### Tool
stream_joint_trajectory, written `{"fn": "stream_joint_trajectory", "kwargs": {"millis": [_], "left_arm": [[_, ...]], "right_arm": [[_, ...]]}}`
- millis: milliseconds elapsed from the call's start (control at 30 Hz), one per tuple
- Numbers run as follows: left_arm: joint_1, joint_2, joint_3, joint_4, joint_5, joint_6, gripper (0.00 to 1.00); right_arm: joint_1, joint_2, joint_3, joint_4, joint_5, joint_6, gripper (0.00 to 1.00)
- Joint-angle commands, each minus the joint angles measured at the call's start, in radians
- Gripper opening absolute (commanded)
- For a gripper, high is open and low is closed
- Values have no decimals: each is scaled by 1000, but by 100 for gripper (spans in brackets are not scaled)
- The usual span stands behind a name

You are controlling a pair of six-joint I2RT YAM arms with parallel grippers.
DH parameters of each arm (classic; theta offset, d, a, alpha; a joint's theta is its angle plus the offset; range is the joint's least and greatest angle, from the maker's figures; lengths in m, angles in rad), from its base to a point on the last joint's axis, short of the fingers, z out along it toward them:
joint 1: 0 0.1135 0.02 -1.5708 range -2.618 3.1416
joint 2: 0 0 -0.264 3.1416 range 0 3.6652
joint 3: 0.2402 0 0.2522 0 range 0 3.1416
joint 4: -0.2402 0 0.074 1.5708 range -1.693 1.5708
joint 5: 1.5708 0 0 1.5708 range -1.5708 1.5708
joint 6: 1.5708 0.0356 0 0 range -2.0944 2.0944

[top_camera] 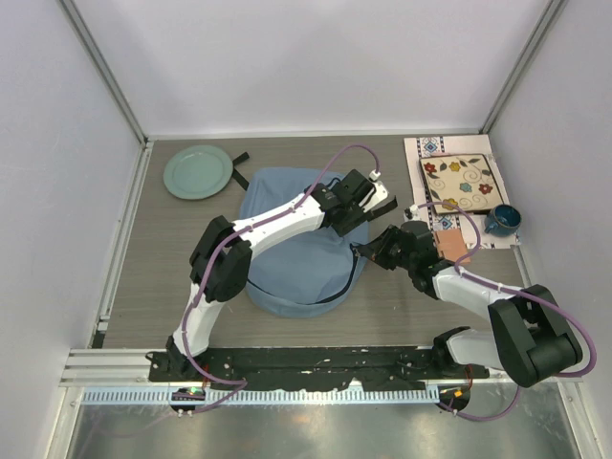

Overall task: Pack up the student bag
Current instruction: Unzip the student bag at the center of the board.

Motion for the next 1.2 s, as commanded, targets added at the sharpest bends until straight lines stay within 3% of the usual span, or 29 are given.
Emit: {"fn": "stream_joint_trajectory", "kwargs": {"millis": [0, 500, 700, 1100, 1167], "left_arm": [[-11, 27, 26, -40, -27, 23, 60], [-16, 83, 29, -54, -100, 37, 27], [-16, 84, 29, -54, -128, 28, 0], [-16, -28, -9, 24, -94, -46, 0], [-16, -43, -18, 33, -105, -55, 0]], "right_arm": [[1, 0, 6, 24, 10, -5, 14], [1, -2, 3, 18, 16, -8, 15], [1, -5, 3, 18, 16, -7, 15], [-1, -113, 3, -28, 65, -1, 17], [-1, -129, 7, -28, 65, 4, 22]]}}
